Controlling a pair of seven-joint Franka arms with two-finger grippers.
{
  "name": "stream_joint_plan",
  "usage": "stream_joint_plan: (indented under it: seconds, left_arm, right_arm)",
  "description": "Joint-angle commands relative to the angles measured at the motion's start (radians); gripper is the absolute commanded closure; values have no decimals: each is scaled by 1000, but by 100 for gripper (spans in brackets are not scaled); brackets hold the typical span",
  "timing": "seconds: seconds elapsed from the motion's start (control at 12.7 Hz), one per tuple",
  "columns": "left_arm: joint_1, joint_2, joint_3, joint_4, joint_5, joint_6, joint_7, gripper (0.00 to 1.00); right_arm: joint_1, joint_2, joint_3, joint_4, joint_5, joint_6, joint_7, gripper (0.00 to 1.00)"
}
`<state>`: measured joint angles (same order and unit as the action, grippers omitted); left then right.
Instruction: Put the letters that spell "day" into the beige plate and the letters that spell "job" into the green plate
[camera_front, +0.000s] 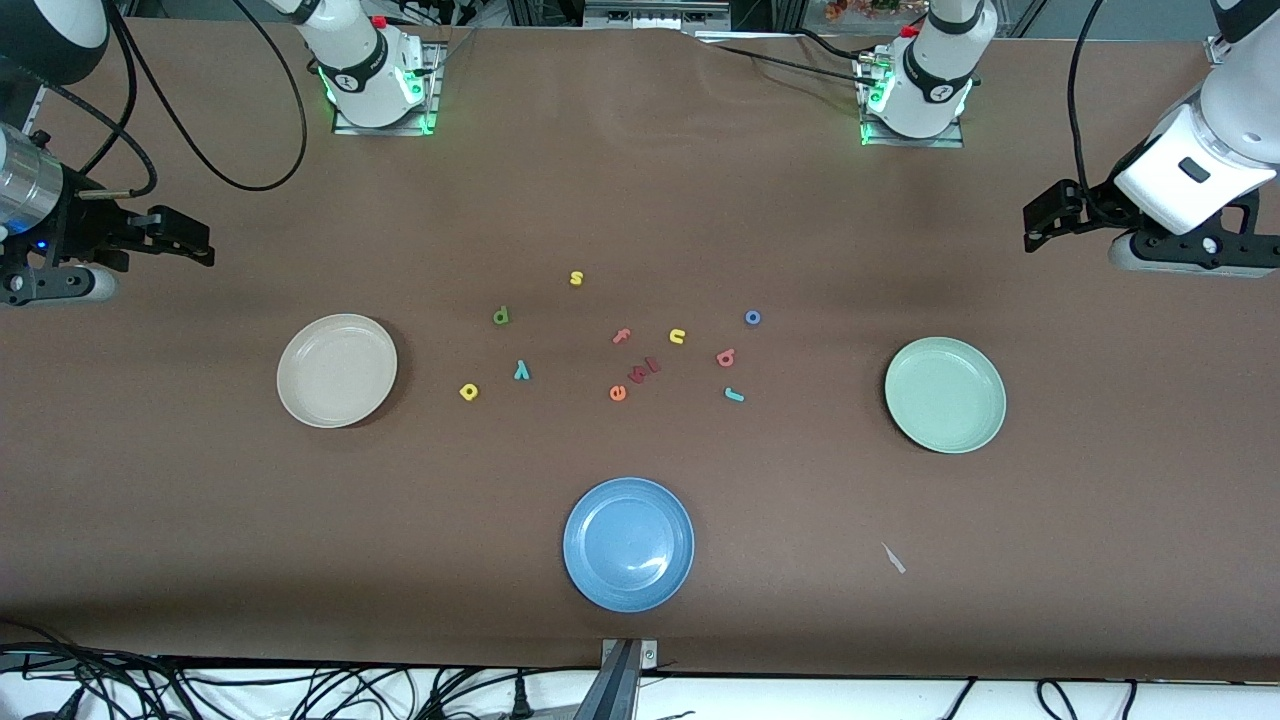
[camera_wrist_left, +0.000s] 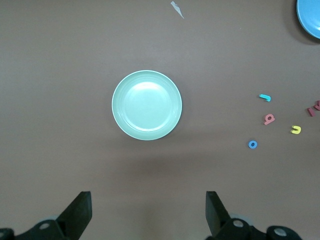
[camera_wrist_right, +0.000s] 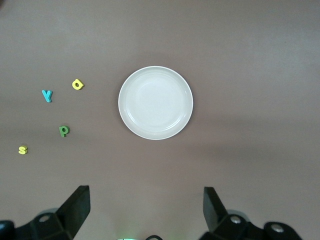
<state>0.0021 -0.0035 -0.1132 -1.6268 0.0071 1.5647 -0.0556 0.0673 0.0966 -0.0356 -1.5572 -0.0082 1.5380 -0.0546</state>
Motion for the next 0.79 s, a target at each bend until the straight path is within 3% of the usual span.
stream_joint_plan:
  seconds: [0.0, 0.71]
  left_arm:
    - [1, -9, 1, 5, -21, -15, 16, 0]
    - [1, -9, 1, 5, -21, -15, 16, 0]
  right_arm:
    - [9, 3, -12, 11, 17, 1, 1, 0]
    - [8, 2, -10, 11, 4, 1, -2, 0]
